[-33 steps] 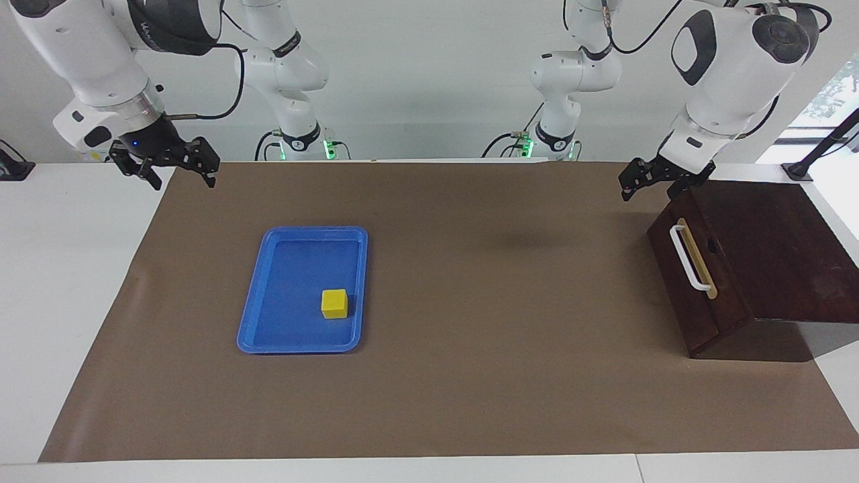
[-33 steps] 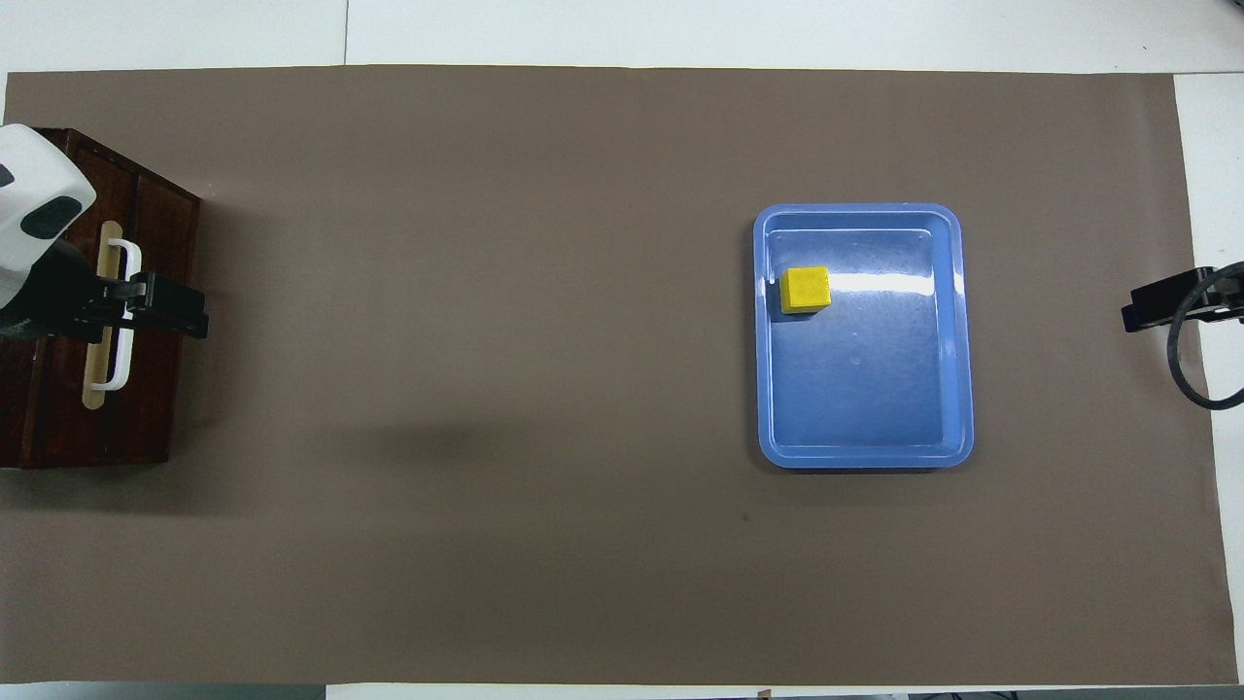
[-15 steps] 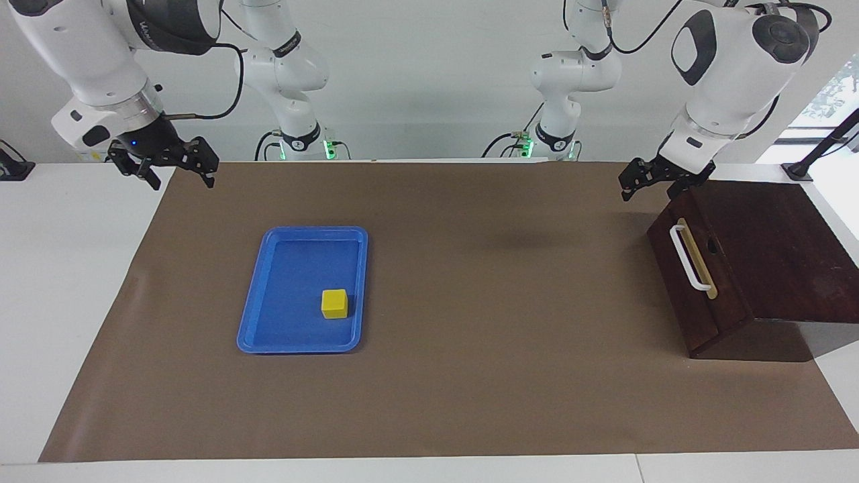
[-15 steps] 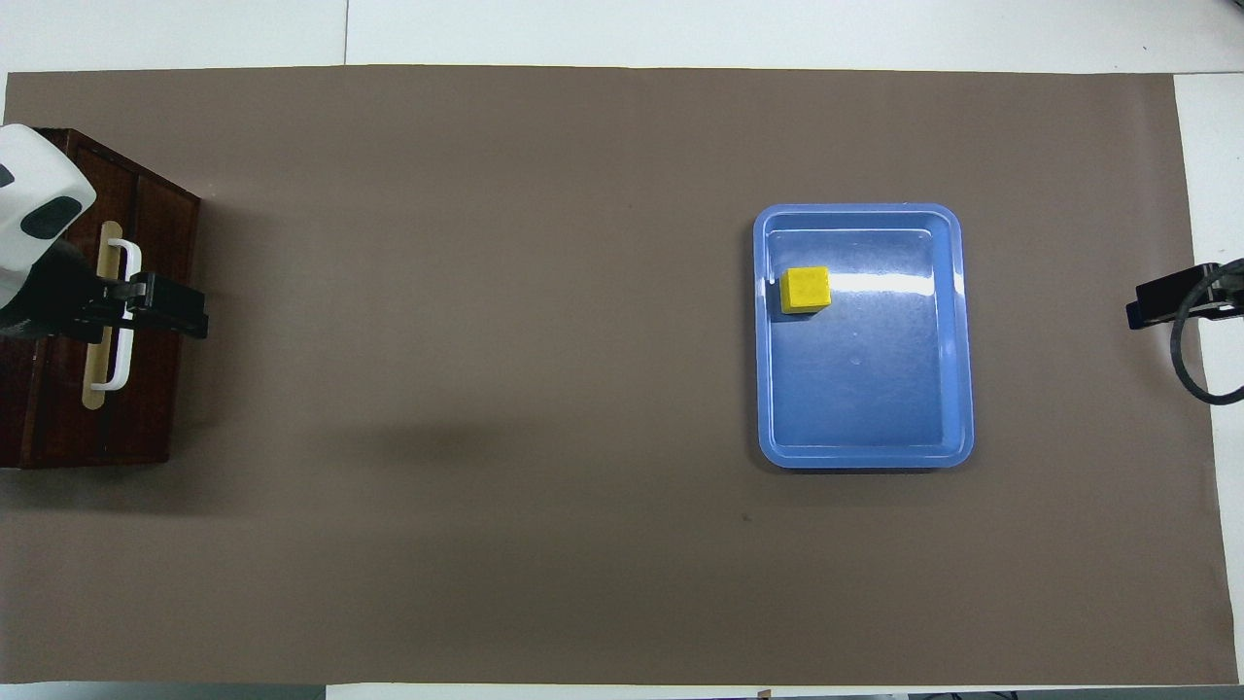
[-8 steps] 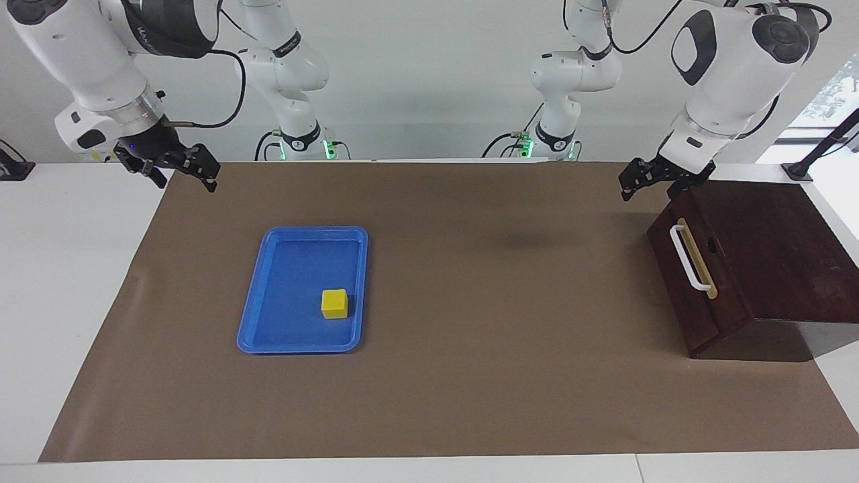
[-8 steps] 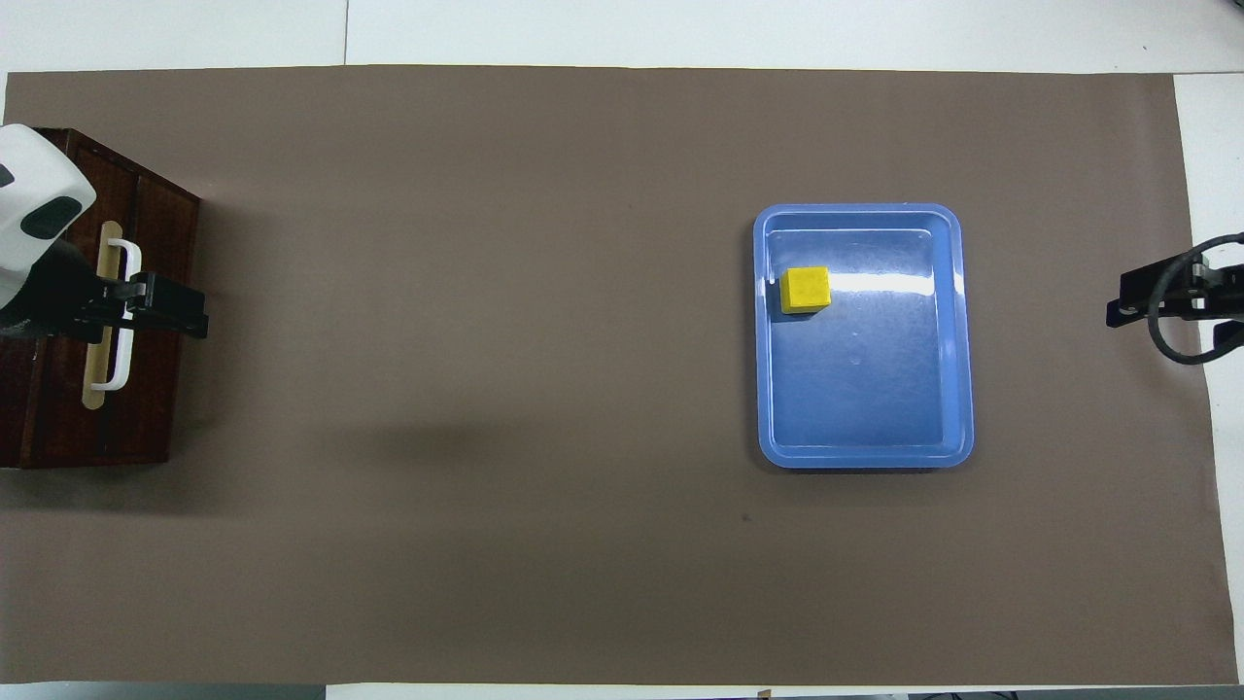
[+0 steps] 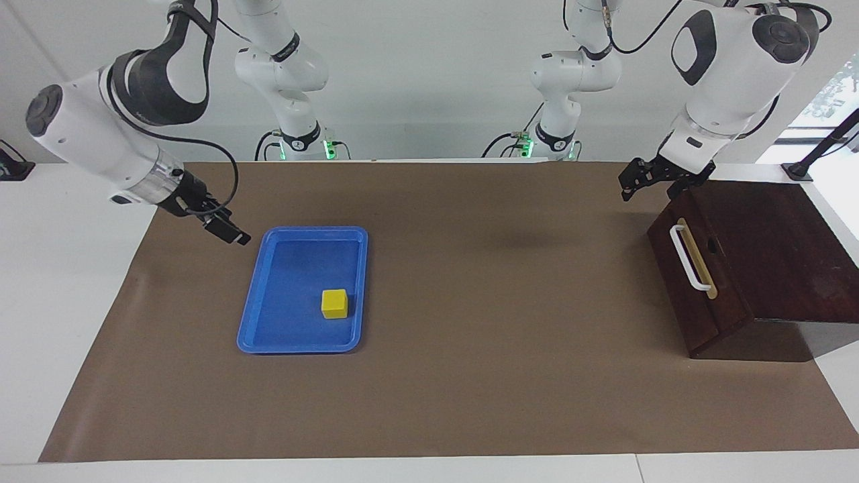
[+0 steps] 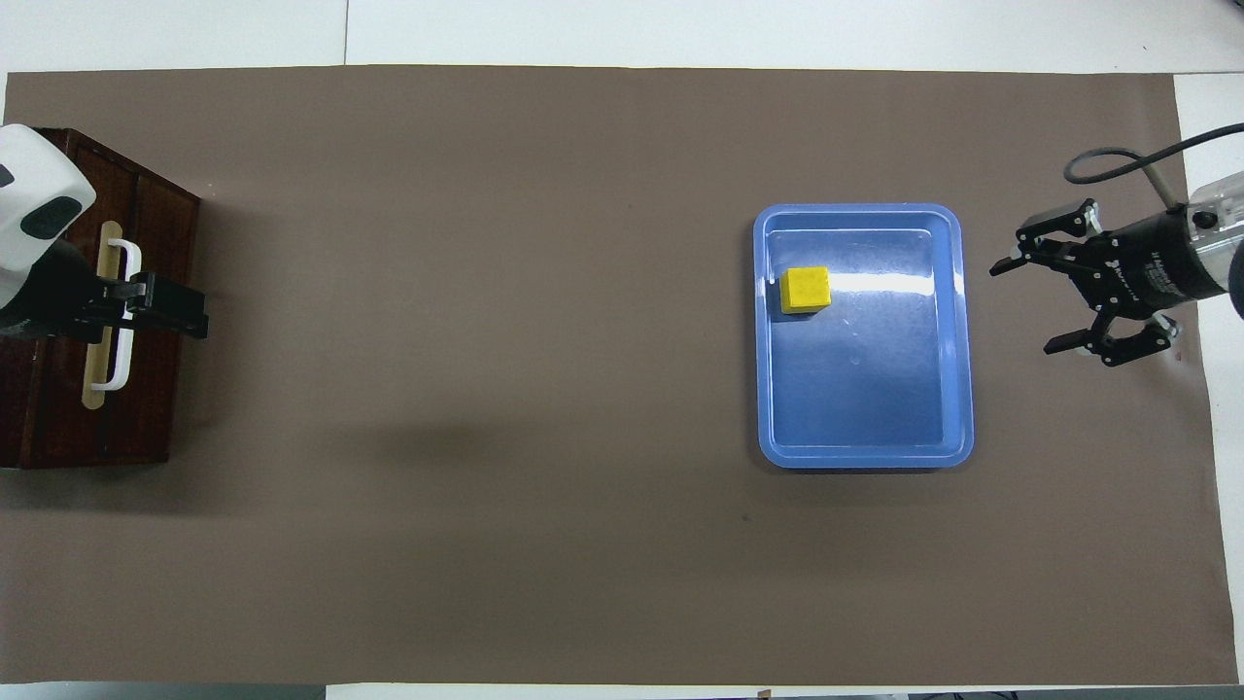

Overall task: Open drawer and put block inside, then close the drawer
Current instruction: 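Move the right gripper over the yellow cube in the blue tray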

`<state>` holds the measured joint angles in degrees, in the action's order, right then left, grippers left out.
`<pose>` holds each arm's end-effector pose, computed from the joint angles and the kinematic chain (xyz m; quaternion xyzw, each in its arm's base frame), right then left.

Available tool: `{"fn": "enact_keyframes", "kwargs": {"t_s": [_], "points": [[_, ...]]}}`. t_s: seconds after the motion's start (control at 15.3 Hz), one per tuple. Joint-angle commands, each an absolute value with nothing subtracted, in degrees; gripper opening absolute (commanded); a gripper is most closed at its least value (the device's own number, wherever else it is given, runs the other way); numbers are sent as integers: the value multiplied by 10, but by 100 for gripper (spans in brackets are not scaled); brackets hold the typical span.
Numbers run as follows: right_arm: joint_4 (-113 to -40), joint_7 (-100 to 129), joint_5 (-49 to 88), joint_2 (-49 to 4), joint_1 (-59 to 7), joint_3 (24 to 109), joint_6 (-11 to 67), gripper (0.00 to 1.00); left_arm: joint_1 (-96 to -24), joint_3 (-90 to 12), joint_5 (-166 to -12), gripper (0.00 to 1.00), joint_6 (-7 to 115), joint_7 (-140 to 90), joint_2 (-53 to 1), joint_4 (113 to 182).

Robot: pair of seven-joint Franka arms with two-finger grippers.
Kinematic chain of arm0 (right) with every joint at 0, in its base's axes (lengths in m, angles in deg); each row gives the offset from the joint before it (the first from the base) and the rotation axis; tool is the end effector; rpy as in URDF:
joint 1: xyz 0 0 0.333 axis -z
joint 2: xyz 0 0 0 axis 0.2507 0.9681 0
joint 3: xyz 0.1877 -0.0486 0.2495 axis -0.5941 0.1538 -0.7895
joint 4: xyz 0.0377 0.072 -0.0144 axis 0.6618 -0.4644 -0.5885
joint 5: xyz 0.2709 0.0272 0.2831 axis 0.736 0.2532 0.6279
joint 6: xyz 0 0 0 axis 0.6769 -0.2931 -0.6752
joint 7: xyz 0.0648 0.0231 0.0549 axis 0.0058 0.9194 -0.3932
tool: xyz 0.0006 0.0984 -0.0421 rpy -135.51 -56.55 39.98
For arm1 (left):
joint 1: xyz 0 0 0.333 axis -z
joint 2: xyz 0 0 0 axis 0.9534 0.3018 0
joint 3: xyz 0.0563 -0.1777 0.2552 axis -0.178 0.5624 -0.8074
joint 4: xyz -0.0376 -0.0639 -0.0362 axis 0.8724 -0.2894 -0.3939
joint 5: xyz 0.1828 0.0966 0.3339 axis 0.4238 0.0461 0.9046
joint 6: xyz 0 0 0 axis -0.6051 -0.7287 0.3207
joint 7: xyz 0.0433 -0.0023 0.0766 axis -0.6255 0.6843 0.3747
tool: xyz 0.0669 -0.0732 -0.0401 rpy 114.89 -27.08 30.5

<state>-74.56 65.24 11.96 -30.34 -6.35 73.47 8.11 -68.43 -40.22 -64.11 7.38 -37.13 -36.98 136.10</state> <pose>0.5808 -0.0455 0.4756 -0.8610 0.4603 0.1488 0.1571 0.5439 -0.0550 0.5741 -0.9987 0.0211 0.0455 0.0001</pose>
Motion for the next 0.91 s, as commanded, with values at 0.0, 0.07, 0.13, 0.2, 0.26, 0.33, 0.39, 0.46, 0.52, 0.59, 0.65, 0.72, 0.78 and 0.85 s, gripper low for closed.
{"fn": "enact_keyframes", "kwargs": {"t_s": [0.0,0.07,0.13,0.2,0.26,0.33,0.39,0.46,0.52,0.59,0.65,0.72,0.78,0.85], "points": [[-805,738,193,-306,-64,731,143,100,-687,-402,-649,100,76,-368,-377,1366],[-827,762,216,-306,-70,730,171,100,-687,-402,-649,100,76,-368,-377,1366],[-843,771,238,-307,-75,731,187,100,-687,-402,-649,100,76,-368,-377,1366],[-851,776,261,-300,-75,731,200,100,-687,-402,-649,100,76,-368,-377,1366],[-850,785,281,-279,-76,730,202,100,-687,-402,-649,100,76,-368,-377,1366],[-845,794,301,-260,-77,730,203,100,-687,-402,-649,100,76,-368,-377,1366],[-842,799,317,-243,-78,730,203,100,-687,-402,-649,100,76,-368,-377,1366],[-842,800,331,-233,-78,730,203,100,-687,-402,-649,100,76,-368,-377,1366],[-837,800,344,-221,-78,730,201,100,-687,-402,-649,100,76,-368,-378,1366],[-827,800,345,-206,-78,730,197,100,-687,-402,-649,100,76,-368,-377,1366],[-822,800,345,-195,-79,728,197,100,-687,-402,-649,100,76,-368,-377,1366],[-816,799,350,-184,-81,727,198,100,-687,-402,-649,100,78,-368,-377,1365],[-806,799,359,-171,-84,727,198,100,-687,-402,-649,100,78,-367,-378,1364],[-799,799,368,-162,-85,728,199,100,-687,-401,-649,100,79,-366,-378,1362]]}}
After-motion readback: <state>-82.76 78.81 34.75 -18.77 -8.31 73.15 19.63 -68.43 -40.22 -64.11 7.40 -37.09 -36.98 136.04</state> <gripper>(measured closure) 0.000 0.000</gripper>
